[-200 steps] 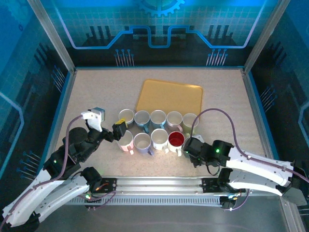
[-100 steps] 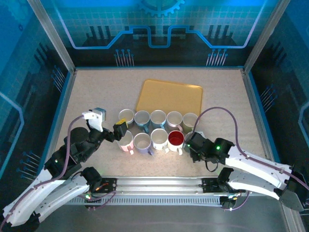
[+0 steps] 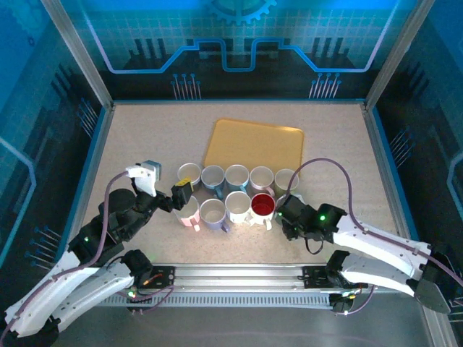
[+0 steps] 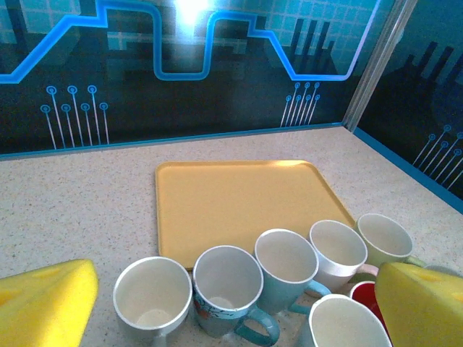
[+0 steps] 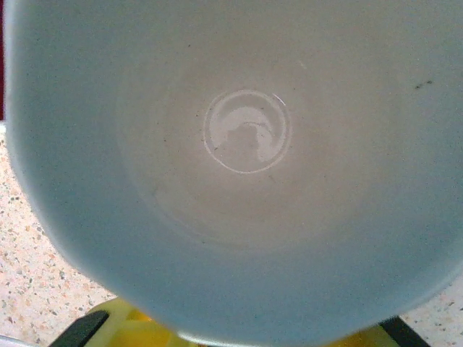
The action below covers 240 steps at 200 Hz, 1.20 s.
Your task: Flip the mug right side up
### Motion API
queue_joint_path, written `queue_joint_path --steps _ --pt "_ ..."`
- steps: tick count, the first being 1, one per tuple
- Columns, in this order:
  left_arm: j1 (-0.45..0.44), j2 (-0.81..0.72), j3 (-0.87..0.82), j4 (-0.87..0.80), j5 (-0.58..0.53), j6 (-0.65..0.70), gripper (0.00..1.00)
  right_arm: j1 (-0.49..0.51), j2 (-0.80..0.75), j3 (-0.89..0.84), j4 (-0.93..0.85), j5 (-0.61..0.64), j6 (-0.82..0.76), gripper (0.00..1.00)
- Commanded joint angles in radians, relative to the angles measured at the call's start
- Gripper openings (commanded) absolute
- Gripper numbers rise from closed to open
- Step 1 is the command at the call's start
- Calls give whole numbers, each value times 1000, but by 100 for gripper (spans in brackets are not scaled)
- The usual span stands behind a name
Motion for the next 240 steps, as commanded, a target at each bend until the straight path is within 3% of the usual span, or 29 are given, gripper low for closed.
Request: queue_joint_path --steps 1,72,108,118,144,164,189,203,230,240 --pt "2 2 -13 27 15 20 99 -7 1 3 12 -22 -6 30" --pt "8 8 -15 29 31 21 99 26 -19 47 -56 -7 17 51" --pt "16 31 -32 49 26 33 99 26 -85 129 -150 -30 6 80" --pt "20 48 -32 46 12 31 99 25 -117 147 -158 -48 -2 100" --pt "26 90 -40 59 37 39 99 21 -131 279 -179 -58 -75 100" --pt "27 122 -58 102 48 53 99 13 -80 392 -180 29 -121 100" --pt "30 162 -97 135 -126 -37 99 -14 -8 468 -107 123 -188 100" --pt "49 152 -149 221 -249 -83 99 -45 7 482 -8 125 -248 100" --pt "155 136 -265 536 -167 99 99 -120 -9 416 290 106 -392 100" --pt "232 196 -261 562 -210 82 99 -148 -14 369 425 108 -454 100"
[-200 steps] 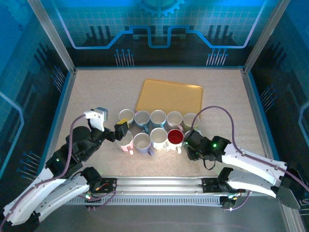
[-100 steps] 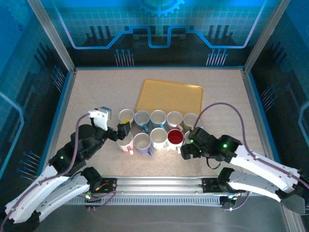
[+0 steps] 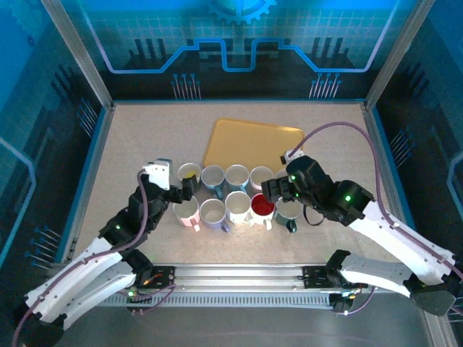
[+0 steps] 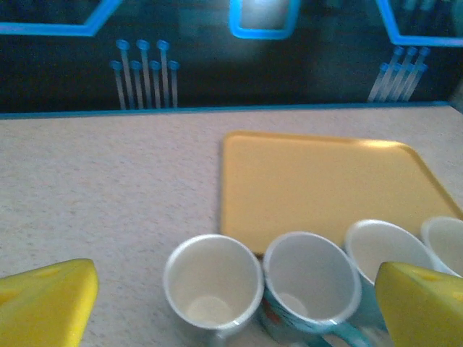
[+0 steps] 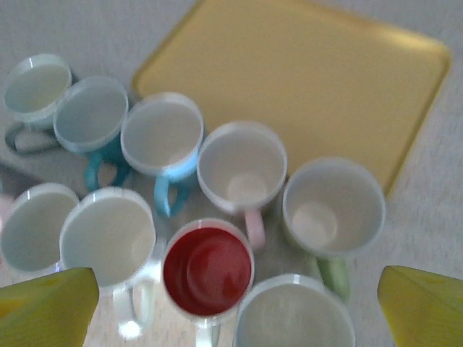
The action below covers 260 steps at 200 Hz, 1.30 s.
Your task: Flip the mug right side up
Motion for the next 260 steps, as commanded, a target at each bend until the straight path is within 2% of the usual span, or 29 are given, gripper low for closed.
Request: queue_joint_path --steps 1,16,30,66,77,108,118,133,152,169,200,218,231,252,260 --pt "123 61 -29 263 -80 65 99 -55 -21 -73 345 26 -188 100" --pt "250 180 -37 314 -106 36 99 -127 6 -113 473 27 -214 100" --pt "358 275 -52 352 -119 -29 99 -210 49 -114 507 12 -205 100" --pt "498 508 -42 423 -131 -57 99 -418 103 -146 587 10 -188 100" --pt "505 570 -42 454 -118 6 99 -481 103 -184 634 14 -200 100" --pt "524 719 -49 524 -14 55 99 -622 127 -375 811 16 -298 100" --pt "539 745 -16 474 47 61 99 -643 149 -441 883 33 -338 100" --pt "542 754 -25 515 150 111 99 -668 189 -521 978 48 -371 100" --pt "569 760 -30 550 191 98 99 -688 228 -639 1188 40 -382 100" --pt "586 779 -33 609 233 103 99 -720 263 -733 1374 -20 -370 100" --pt "589 804 -46 691 236 72 99 -736 319 -779 1576 -123 -403 100" --pt "589 860 -86 827 275 79 99 -736 389 -809 1705 -159 -412 100" --pt "589 884 -113 893 328 97 99 -736 452 -838 1818 -165 -409 100" --pt "586 924 -143 1002 343 114 99 -732 574 -873 2028 -155 -419 100" --pt "586 920 -142 992 344 112 99 -733 561 -871 1999 -154 -415 100"
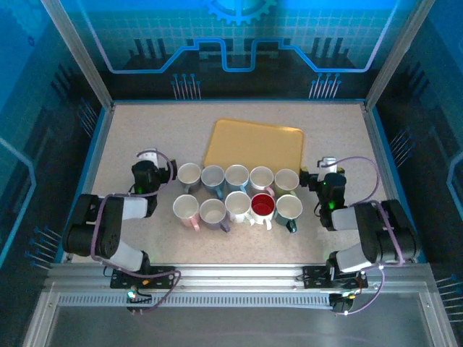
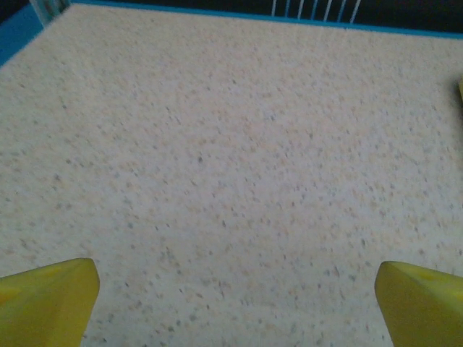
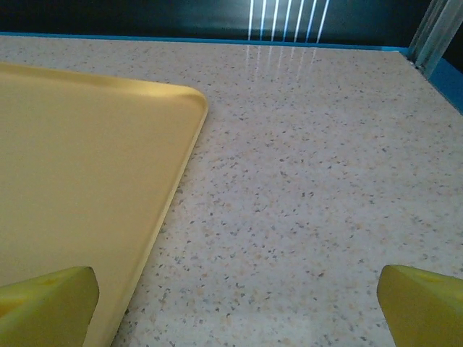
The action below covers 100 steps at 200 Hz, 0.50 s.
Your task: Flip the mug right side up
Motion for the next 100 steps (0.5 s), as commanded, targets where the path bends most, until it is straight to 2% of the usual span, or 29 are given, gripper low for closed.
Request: queue_joint_path --steps 1,11,28,43,55,63,100 --pt "6 16 -23 141 59 22 99 -10 42 -24 239 -11 -17 100" --pt "6 21 -27 155 56 23 99 -9 15 18 114 4 -4 100" --pt "-1 20 -31 164 31 29 99 -12 21 62 48 14 -2 100" --pt "-11 23 -67 239 -15 20 99 -13 26 101 -19 -1 -5 100" --pt "-10 25 -49 203 -18 19 99 -5 28 141 -96 -11 -18 100" --pt "-11 22 -28 160 -23 15 99 -1 32 143 -90 -3 -21 100" --pt "-6 24 -28 163 -14 14 99 -3 31 147 -99 -3 -22 100"
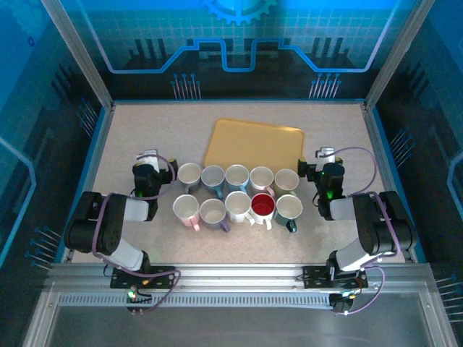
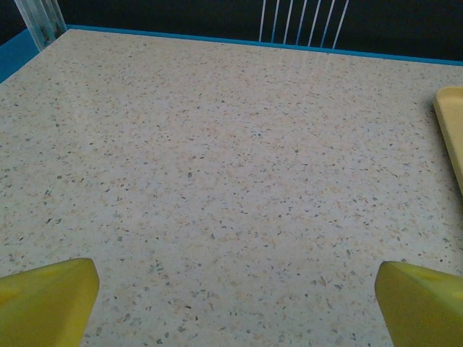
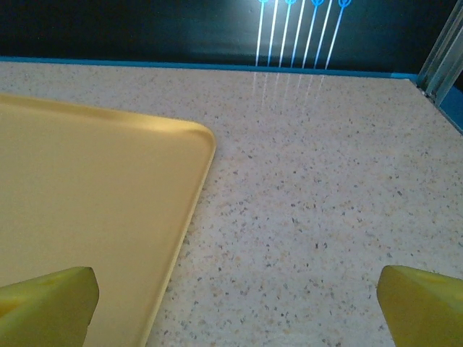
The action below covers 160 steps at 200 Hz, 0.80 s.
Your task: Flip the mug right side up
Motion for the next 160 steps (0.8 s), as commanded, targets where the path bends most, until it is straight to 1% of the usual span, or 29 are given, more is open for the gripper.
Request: queue_joint_path --steps 1,35,77,96,126,143,160 --pt "1 7 12 21 -14 9 99 -2 -5 11 -19 8 -15 100" --pt "0 7 7 32 -15 12 99 18 -1 12 -13 23 -35 100" --pt "-2 6 8 32 -11 16 99 18 0 11 -13 21 -34 100" --pt "-2 7 21 7 50 34 99 17 -1 12 -13 22 -34 100" --pt "3 7 25 1 66 32 99 18 -1 12 -13 21 -35 100" --pt "14 5 34 -21 139 42 99 17 0 11 -13 21 -35 100" --pt "19 5 34 -21 148 43 99 17 -1 12 -13 21 -34 100"
